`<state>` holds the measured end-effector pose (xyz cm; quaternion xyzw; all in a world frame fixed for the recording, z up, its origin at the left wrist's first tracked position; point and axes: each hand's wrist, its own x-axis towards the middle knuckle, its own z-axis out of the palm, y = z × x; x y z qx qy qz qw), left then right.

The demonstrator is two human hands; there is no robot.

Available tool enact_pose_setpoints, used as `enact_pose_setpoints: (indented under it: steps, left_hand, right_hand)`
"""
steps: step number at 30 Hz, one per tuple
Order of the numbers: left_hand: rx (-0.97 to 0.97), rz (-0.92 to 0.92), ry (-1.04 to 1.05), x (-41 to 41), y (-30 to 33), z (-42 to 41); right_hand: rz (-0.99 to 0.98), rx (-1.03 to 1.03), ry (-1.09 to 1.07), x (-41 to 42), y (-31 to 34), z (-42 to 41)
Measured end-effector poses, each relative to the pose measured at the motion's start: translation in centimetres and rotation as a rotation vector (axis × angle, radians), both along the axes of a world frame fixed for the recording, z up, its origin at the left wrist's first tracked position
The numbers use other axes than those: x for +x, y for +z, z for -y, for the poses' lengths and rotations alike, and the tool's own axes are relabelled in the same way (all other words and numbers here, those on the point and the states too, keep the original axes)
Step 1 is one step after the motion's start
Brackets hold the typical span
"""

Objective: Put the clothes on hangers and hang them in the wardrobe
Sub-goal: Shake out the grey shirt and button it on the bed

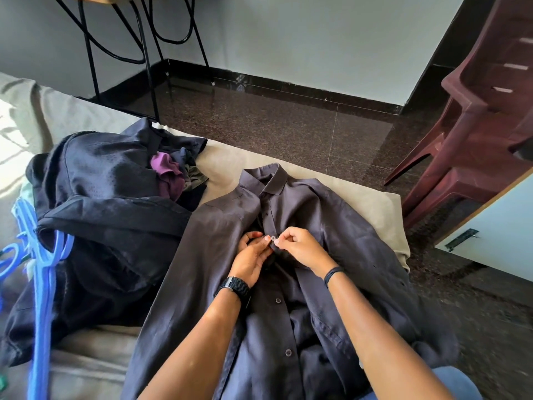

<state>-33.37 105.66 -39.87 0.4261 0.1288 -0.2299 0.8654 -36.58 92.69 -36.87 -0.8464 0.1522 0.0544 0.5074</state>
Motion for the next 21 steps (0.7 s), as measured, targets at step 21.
enact_pose_setpoints:
  steps: [21]
  left_hand:
    - [1.198,0.615,-0.247,-3.9,-0.4,-1.0]
  right_hand:
    - [0.118,-0.508,0.036,-4.8,2.2,2.6]
